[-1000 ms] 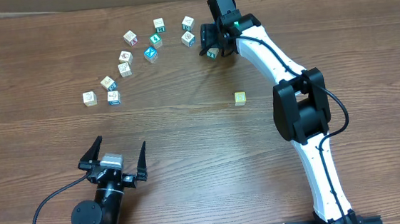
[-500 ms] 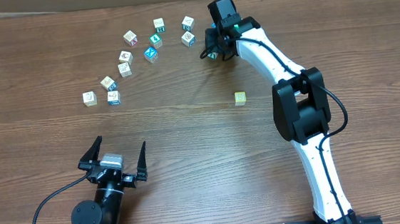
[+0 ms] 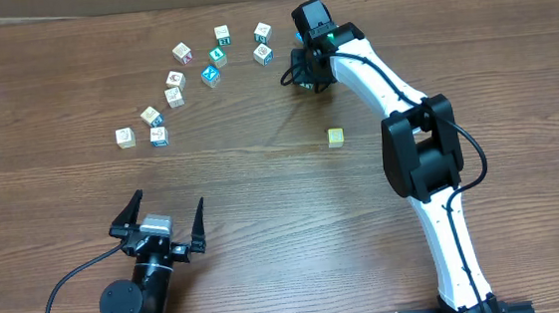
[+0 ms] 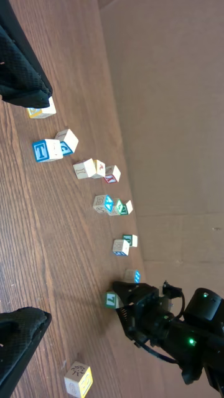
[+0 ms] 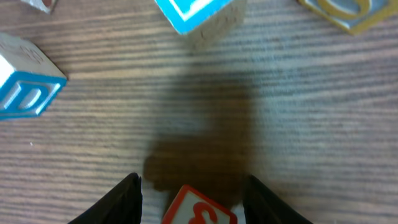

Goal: Form a tower

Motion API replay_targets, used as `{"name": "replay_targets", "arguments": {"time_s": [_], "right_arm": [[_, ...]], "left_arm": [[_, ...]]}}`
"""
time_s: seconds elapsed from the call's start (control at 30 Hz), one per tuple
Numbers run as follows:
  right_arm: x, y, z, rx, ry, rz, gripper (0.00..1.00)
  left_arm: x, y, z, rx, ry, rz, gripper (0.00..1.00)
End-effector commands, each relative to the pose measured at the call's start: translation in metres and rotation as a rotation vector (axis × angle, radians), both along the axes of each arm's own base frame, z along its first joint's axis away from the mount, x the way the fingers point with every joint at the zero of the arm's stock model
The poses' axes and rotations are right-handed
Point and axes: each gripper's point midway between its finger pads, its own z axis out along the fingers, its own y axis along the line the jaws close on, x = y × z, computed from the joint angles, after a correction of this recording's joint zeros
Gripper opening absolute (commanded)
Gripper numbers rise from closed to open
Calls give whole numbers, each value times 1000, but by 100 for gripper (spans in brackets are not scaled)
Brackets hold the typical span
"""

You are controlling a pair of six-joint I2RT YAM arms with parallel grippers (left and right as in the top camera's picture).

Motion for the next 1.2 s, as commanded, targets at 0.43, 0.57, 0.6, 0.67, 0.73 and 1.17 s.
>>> {"name": "replay_targets", "arguments": {"time_s": [0.43,0.57,0.6,0.67,0.73,1.17], "right_arm": [[-24,2,29,42,61,24,46],[-30,1,27,39,87,26,52],[-31,1,26,37,91,26,53],[-31,0,26,34,93,25,53],[-28,-3,27,17,76,16,53],[-3,-4,36,-1,-39,4,47]], "left_arm": [[0,0,1,-6,-7,-3,100],[0,0,1,-6,-7,-3,100],[0,0,1,-6,-7,-3,100],[0,0,1,-6,-7,-3,99],[0,0,1,-6,-7,-3,100],[0,0,1,-6,-7,-3,100]]}}
